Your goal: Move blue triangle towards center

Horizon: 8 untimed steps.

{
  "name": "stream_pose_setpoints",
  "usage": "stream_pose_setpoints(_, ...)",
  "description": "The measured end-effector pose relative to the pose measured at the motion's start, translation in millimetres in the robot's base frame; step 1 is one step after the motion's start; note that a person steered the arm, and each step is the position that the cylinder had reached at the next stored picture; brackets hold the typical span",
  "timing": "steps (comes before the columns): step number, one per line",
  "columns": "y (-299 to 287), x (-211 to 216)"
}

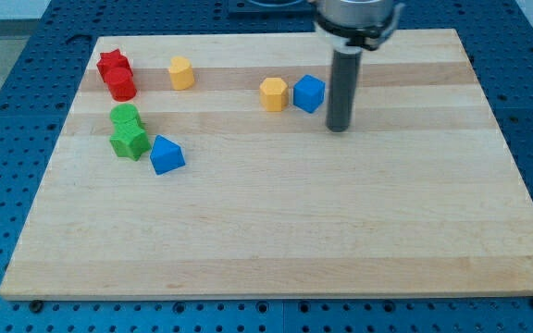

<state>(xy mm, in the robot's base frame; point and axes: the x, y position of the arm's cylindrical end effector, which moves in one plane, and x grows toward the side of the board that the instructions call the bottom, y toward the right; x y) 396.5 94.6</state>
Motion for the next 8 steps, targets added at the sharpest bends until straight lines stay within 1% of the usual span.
stream_pose_setpoints(1, 17, -12)
stream_pose_setpoints(2, -11, 43)
stream_pose_setpoints(3, -53, 105)
stream_pose_setpoints(4, -141, 133)
stream_pose_setpoints(5, -242, 131)
stream_pose_setpoints(6, -318, 114)
stream_pose_setpoints(7, -376, 98)
stream_pose_setpoints(8, -387, 88)
